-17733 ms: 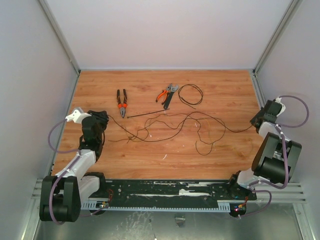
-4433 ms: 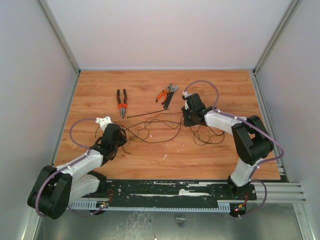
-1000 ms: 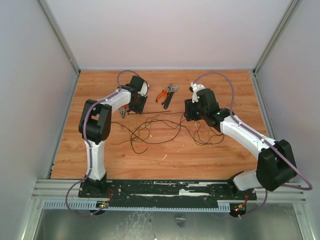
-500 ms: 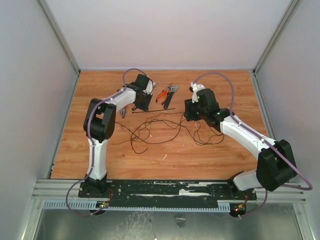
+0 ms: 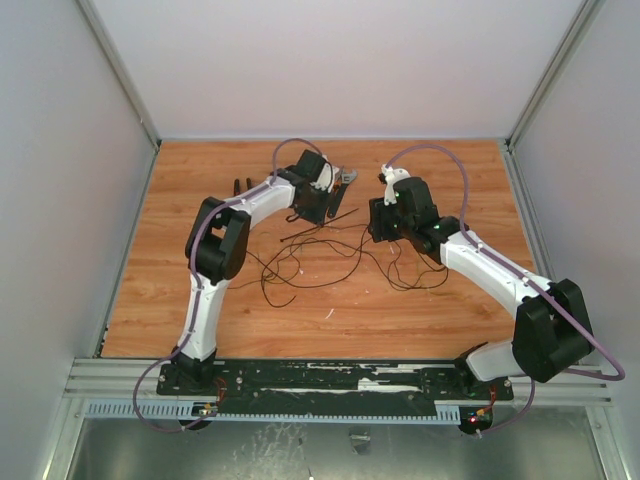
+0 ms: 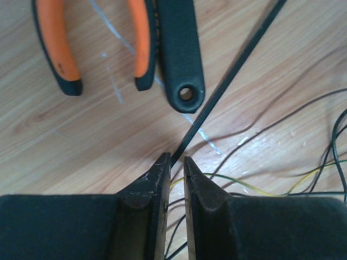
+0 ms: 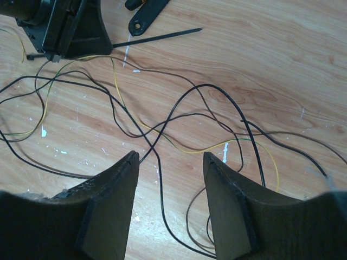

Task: Zip-tie the wires
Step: Pick up the ribbon at the center of the board.

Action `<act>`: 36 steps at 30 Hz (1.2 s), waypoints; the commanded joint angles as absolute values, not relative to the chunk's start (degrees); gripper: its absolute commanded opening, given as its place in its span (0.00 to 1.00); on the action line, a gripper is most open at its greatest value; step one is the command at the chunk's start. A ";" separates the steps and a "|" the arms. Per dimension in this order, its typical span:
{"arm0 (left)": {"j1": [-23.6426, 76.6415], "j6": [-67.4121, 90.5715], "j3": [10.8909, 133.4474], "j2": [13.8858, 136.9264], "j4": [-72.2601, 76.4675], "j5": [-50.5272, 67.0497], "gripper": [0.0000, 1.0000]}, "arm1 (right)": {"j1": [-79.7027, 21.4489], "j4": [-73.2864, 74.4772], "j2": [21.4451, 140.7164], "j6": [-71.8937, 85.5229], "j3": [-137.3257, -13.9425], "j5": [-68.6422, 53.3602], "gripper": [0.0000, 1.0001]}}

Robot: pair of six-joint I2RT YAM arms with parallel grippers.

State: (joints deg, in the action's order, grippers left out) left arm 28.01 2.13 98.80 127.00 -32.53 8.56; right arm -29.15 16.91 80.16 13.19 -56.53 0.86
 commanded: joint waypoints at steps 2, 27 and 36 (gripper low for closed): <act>28.70 2.81 100.02 127.00 -34.89 7.93 0.24 | -29.45 16.13 79.86 12.26 -56.87 2.47 0.52; 23.92 -0.51 88.04 115.36 -40.26 -5.95 0.51 | -29.51 15.17 80.45 12.39 -55.82 1.16 0.53; 21.95 -0.70 85.20 114.13 -40.25 -8.91 0.52 | -29.50 15.03 79.46 12.41 -55.31 1.41 0.54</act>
State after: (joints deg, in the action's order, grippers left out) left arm 22.76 0.16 86.63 116.62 -40.18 -6.92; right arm -29.15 16.78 80.47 13.15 -56.27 1.28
